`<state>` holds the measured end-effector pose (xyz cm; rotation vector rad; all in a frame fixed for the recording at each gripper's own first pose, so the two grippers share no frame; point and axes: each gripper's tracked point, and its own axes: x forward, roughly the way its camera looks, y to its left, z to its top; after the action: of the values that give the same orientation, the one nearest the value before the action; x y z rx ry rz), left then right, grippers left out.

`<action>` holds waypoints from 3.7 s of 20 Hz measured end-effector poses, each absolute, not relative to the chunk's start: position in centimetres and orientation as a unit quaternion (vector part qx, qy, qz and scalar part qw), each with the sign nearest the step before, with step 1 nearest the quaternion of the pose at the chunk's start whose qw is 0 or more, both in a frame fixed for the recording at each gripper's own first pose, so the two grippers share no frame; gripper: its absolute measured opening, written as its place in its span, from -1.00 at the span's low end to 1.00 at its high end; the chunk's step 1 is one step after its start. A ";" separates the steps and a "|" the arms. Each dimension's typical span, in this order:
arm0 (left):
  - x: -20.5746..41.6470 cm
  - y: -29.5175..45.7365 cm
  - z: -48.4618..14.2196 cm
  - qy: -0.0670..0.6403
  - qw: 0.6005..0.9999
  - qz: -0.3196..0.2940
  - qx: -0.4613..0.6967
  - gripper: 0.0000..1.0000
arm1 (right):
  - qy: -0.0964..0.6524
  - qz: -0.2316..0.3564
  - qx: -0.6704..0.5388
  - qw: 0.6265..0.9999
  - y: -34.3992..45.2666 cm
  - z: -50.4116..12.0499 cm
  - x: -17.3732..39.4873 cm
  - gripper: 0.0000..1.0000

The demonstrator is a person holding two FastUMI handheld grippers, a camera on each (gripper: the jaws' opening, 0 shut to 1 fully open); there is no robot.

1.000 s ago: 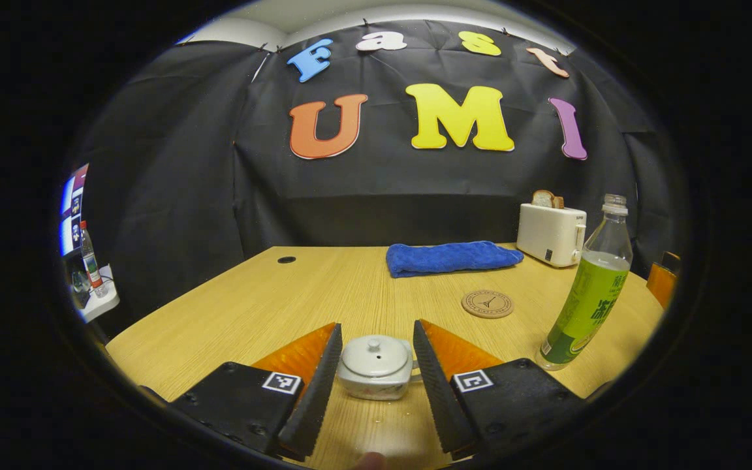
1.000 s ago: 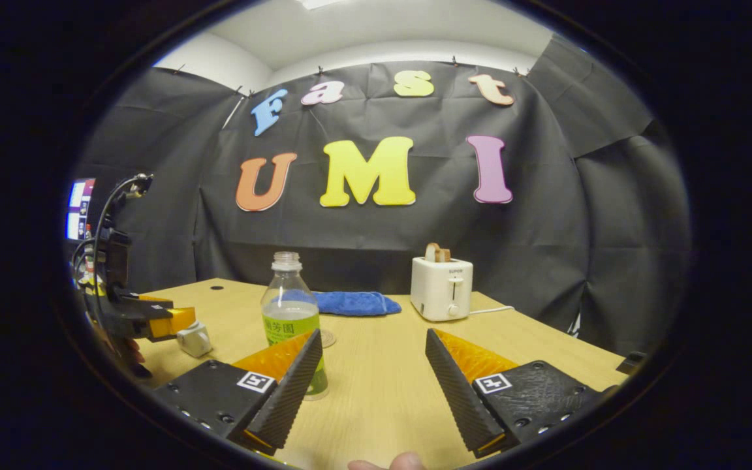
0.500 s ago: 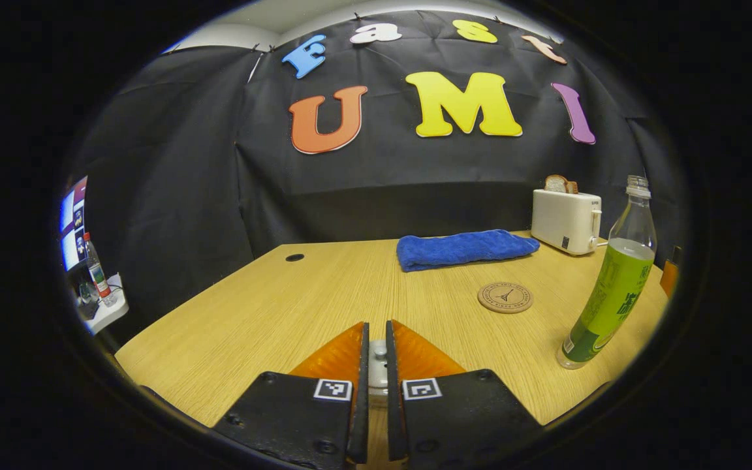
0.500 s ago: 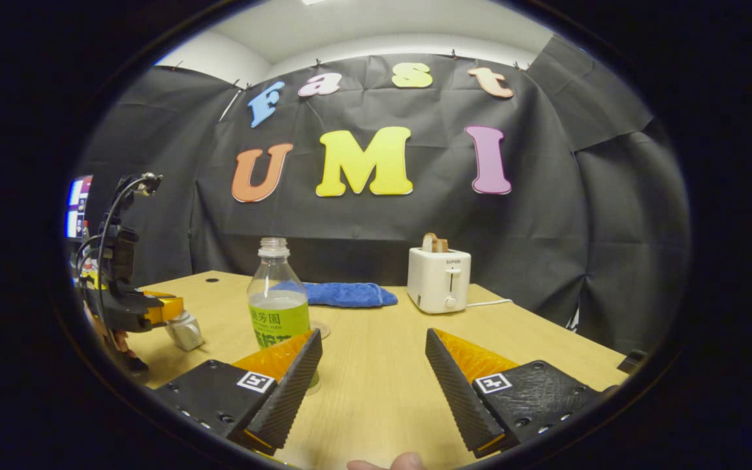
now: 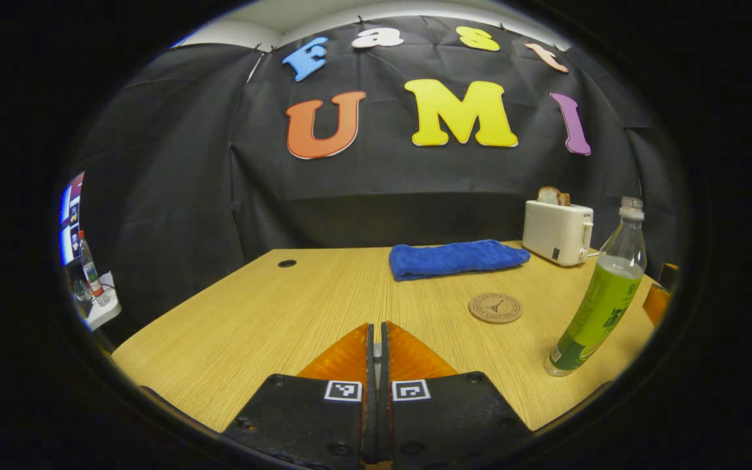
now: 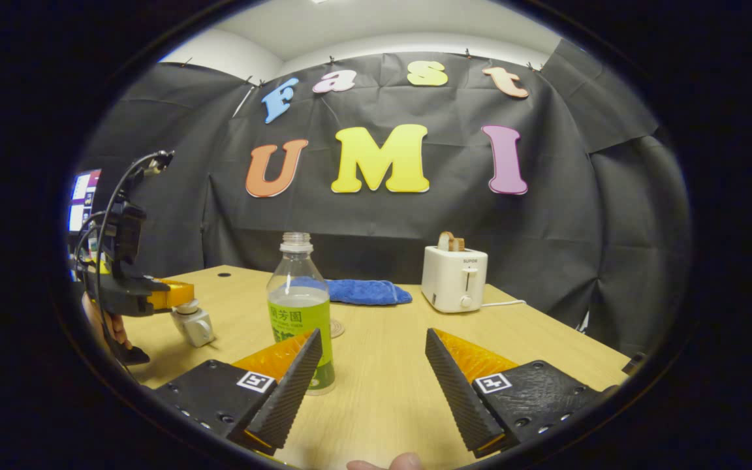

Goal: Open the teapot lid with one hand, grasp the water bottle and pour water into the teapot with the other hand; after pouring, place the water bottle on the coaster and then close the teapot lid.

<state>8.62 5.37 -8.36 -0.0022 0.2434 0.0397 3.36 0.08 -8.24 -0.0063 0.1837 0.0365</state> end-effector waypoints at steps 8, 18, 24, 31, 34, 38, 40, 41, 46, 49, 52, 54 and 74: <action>5.7 4.6 -5.6 0.094 0.995 -0.011 -0.010 -0.94 | 0.118 0.073 0.003 0.990 4.7 -10.1 4.1 0.91; 3.2 6.8 -5.3 0.087 0.996 -0.007 -0.016 -0.94 | 0.147 0.061 0.025 0.987 7.0 -12.4 7.7 0.91; 2.6 7.9 -5.7 0.087 0.996 0.004 -0.019 -0.94 | 0.150 0.054 0.022 0.987 7.3 -12.4 7.9 0.89; 2.5 9.1 -6.3 0.090 0.996 0.009 -0.021 -0.95 | 0.151 0.054 -0.024 0.987 7.7 -12.0 8.4 0.48; 2.4 9.8 -6.1 0.085 0.996 0.016 -0.013 -0.94 | 0.139 0.087 -0.084 0.983 8.9 -10.4 9.3 0.48; 2.9 10.3 -5.4 0.072 0.997 0.008 -0.019 -0.94 | 0.153 0.126 -0.208 0.958 10.1 -10.2 11.0 0.41; 2.9 11.0 -5.7 0.072 0.997 0.009 -0.023 -0.95 | 0.156 0.135 -0.278 0.938 10.7 -10.7 11.9 0.42; 2.9 11.3 -5.8 0.074 0.997 0.011 -0.025 -0.95 | 0.158 0.138 -0.320 0.924 10.9 -11.1 12.3 0.42; 2.6 13.1 -6.1 0.075 0.997 0.022 -0.027 -0.94 | 0.123 0.145 -0.456 0.870 12.2 -11.5 13.6 0.41; 2.6 13.6 -6.4 0.077 0.996 0.023 -0.025 -0.95 | 0.094 0.147 -0.510 0.842 13.4 -10.8 13.6 0.43; 2.6 13.7 -6.6 0.081 0.996 0.021 -0.026 -0.95 | 0.061 0.148 -0.572 0.804 14.2 -10.3 13.8 0.43; 2.6 13.7 -6.9 0.085 0.996 0.019 -0.025 -0.95 | 0.044 0.148 -0.609 0.778 14.7 -10.0 14.1 0.43; 2.5 14.3 -7.2 0.087 0.995 0.032 -0.041 -0.95 | -0.062 0.137 -0.795 0.588 17.6 -6.9 14.9 0.40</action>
<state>2.54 14.29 -7.19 -0.0822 0.1743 0.0642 14.90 17.61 -6.95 -1.8520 -0.1439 0.3202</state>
